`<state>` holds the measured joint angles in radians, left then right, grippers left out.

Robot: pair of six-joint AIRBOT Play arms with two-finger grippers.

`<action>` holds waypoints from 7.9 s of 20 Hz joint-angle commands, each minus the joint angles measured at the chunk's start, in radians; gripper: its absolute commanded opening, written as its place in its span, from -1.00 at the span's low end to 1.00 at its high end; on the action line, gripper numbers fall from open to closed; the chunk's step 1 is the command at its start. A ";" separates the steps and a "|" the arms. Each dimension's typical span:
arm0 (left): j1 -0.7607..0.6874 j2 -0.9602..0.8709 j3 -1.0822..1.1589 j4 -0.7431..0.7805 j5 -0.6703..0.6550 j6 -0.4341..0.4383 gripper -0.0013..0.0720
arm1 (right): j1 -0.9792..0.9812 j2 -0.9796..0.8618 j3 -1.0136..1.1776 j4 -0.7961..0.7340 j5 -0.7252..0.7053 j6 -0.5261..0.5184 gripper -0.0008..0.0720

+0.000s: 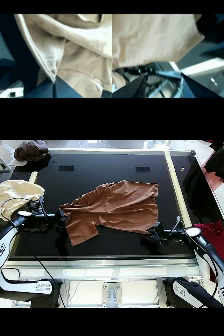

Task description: Fold the shirts.

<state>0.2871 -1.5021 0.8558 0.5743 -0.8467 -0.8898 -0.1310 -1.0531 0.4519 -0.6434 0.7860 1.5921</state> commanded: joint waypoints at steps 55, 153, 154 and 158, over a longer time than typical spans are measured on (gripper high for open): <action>-0.107 0.151 0.594 0.432 -0.355 -0.308 -0.92 | 0.056 -0.191 0.918 -0.710 0.282 -0.370 -0.94; -0.310 0.890 -0.774 0.019 -0.123 -0.636 -0.91 | -0.204 -0.068 0.962 -0.680 0.621 -0.435 -0.75; -0.310 0.912 -0.773 0.015 -0.126 -0.636 -0.91 | -0.254 -0.044 0.934 -0.696 0.625 -0.434 -0.58; -0.310 1.000 -0.773 0.015 -0.126 -0.640 -0.91 | -0.576 0.091 0.539 -0.378 0.489 -0.435 -0.30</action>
<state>-0.0231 -0.5526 0.0814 0.6044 -0.9733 -1.5406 -0.5304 -1.0431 1.2064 -1.1992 1.3651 1.1633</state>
